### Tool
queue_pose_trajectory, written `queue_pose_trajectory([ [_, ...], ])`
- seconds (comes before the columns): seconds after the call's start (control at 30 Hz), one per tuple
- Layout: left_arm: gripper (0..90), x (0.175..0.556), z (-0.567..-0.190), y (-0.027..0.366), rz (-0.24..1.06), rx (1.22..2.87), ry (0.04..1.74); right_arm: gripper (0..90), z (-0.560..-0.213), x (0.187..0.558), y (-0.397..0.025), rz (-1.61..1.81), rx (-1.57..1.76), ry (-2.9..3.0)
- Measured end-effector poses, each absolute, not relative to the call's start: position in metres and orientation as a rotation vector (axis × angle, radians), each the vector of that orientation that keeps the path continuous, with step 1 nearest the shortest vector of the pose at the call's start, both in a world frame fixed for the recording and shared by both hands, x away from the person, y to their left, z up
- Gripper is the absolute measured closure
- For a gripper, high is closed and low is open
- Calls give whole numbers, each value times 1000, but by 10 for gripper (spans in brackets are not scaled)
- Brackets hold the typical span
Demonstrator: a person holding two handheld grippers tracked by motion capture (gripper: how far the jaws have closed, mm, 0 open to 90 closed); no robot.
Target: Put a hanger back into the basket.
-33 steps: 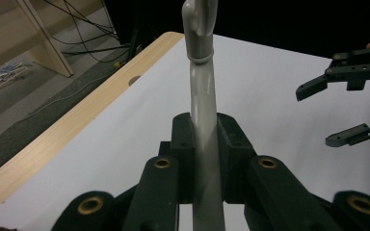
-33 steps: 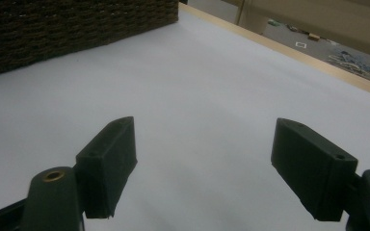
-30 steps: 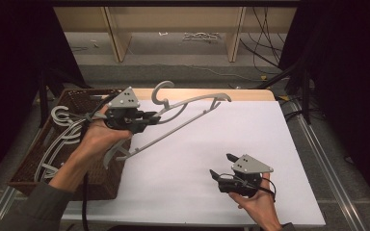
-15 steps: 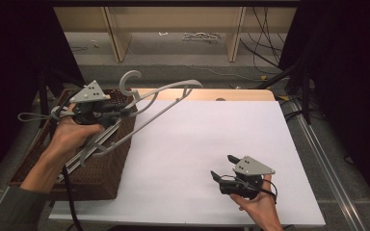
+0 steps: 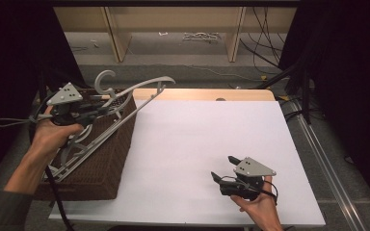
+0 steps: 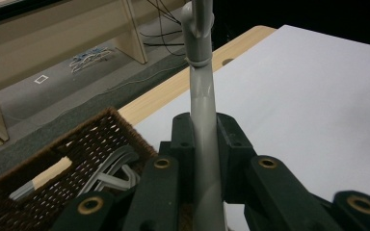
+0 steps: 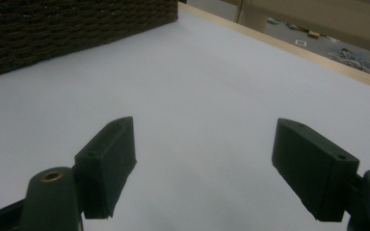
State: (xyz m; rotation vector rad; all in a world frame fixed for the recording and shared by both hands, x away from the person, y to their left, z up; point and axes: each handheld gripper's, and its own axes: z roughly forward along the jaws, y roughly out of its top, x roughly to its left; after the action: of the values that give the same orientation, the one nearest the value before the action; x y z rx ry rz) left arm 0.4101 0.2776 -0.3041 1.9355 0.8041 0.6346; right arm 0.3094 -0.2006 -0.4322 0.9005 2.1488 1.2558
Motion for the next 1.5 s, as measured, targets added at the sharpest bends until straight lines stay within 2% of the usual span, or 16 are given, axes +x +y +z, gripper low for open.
queue_pose_trajectory([
  [1.0, 793, 403, -338, 362, 680, 1866, 968, 245, -435, 306, -203, 1260, 910, 2147],
  [1.5, 793, 397, -351, 391, 702, 1863, 1009, 246, -436, 306, -203, 1254, 913, 2159],
])
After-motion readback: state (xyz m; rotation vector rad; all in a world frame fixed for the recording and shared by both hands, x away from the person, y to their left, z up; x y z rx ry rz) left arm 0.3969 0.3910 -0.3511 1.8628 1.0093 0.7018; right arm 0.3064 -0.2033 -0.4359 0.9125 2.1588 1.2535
